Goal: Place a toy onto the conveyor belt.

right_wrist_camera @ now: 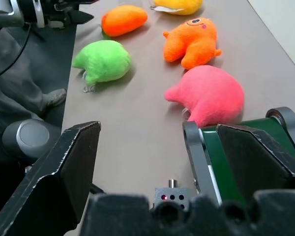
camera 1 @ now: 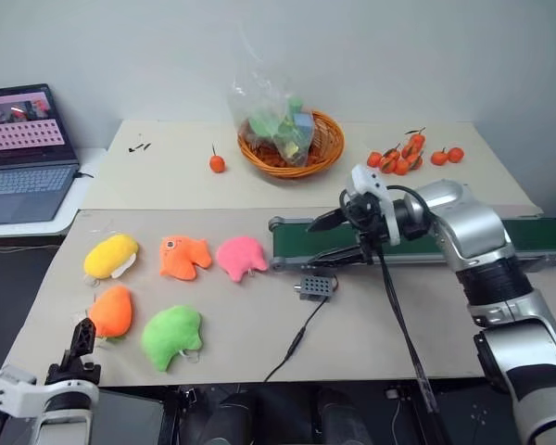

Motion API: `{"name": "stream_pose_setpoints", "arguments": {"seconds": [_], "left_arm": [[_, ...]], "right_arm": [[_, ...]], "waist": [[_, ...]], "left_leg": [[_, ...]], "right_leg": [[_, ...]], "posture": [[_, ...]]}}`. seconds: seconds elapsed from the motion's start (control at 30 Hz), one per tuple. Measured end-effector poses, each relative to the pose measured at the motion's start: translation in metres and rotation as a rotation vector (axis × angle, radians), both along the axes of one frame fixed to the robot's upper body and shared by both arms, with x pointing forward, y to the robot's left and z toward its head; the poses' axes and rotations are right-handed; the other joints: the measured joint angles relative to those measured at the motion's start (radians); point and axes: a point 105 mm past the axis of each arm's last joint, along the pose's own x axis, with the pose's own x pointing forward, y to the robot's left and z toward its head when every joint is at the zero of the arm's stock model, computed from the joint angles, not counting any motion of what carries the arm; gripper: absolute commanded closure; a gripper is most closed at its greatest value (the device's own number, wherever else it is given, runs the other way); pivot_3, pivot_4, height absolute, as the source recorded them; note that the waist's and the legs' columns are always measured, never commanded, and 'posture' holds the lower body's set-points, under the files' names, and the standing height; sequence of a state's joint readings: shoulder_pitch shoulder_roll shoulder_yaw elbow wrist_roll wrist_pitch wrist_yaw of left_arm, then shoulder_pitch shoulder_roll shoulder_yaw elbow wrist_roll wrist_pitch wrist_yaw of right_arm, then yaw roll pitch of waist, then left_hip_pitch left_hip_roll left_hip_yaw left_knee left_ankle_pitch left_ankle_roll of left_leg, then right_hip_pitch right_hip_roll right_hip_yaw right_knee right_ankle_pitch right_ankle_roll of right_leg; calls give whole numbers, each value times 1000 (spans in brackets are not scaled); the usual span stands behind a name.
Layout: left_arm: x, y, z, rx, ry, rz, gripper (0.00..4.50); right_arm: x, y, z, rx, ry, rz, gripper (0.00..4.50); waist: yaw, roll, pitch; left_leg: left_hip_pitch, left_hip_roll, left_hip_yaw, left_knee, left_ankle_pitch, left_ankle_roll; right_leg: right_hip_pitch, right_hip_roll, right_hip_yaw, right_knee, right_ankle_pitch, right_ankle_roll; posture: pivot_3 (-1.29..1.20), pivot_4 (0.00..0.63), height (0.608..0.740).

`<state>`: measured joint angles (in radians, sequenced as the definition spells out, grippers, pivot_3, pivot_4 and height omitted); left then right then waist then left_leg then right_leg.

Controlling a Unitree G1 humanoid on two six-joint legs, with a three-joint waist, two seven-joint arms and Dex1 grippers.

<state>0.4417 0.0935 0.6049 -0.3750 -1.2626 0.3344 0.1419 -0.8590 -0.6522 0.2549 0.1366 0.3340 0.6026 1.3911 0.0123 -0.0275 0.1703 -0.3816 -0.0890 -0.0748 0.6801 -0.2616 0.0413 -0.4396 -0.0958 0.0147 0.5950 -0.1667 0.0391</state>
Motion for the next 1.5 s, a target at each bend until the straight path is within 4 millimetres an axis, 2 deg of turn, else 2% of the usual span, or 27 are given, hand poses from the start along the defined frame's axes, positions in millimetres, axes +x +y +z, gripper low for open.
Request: {"name": "stream_pose_setpoints", "arguments": {"seconds": [0.13, 0.5, 0.63, 0.8, 0.9, 1.07, 1.13, 1.23, 1.27, 1.33, 1.5], "left_arm": [[6, 1, -10, -24, 12, -14, 39], [35, -2, -10, 7, -11, -139, 39], [43, -2, -11, 2, -9, -170, 1028], [54, -6, -16, -22, -5, -205, 2950], [59, -7, -13, -24, -26, -219, 3867], [62, -8, -9, -19, -49, -216, 3867], [61, -6, 1, -2, -86, -202, 3867], [56, -5, 34, 60, -185, -199, 3867], [53, -6, 52, 101, -232, -207, 3867], [51, -9, 75, 182, -272, -231, 3867], [55, -17, 114, 478, -245, -292, 3867]], "right_arm": [[-1, -8, -1, -13, 4, -32, 0], [-10, -13, 6, -5, -10, -63, 0], [-11, -18, 10, 0, -23, -87, 0], [-13, -18, 8, 5, -9, -101, 0], [-14, -18, 10, 5, -21, -100, 0], [-13, -20, 10, 2, -27, -115, 0], [-13, -21, 10, 1, -27, -118, 0], [-13, -22, 10, -1, -29, -122, 0], [-12, -22, 10, -2, -29, -123, 0], [-12, -22, 10, -2, -29, -124, 0], [-12, -22, 10, 0, -28, -126, 0]], "waist": [[-4, 0, 0], [2, 1, 0], [2, 1, -1], [0, 1, -1], [0, 1, -1], [-1, 1, -1], [-1, 1, -1], [-1, 1, 0], [-1, 1, -1], [0, 1, 0], [1, 1, 0]], "left_leg": [[0, 0, 1, 0, 0, 0], [1, 0, 1, 0, 0, 0], [1, 0, 1, 0, 0, 0], [1, 0, 1, 0, 0, 0], [1, 0, 1, 0, 0, 0], [1, 0, 1, 0, 0, 0], [0, 1, 1, 0, 0, 0], [0, 1, 0, 0, -1, -1], [0, 1, 1, 0, -1, -1], [0, 1, 1, 0, 0, -1], [1, 1, 1, 0, 0, -1]], "right_leg": [[-1, 1, 1, 1, 0, 0], [0, 0, 1, 1, 0, 0], [0, 0, 1, 1, 0, 0], [-1, 0, 1, 1, 0, 0], [-1, 0, 1, 1, 1, 0], [-1, 0, 1, 1, 1, 0], [-1, 0, 1, 1, 1, 0], [-1, 0, 1, 0, 1, 0], [-1, -1, 2, 0, 1, 0], [-1, 0, 2, 1, 1, 0], [0, 1, 1, 0, 1, -1]], "posture": [[0, 150, 740], [0, 150, 740], [0, 150, 740], [0, 150, 740], [0, 150, 740], [0, 150, 740], [0, 150, 740], [0, 150, 740], [0, 150, 740], [0, 150, 740], [0, 150, 740]]}}
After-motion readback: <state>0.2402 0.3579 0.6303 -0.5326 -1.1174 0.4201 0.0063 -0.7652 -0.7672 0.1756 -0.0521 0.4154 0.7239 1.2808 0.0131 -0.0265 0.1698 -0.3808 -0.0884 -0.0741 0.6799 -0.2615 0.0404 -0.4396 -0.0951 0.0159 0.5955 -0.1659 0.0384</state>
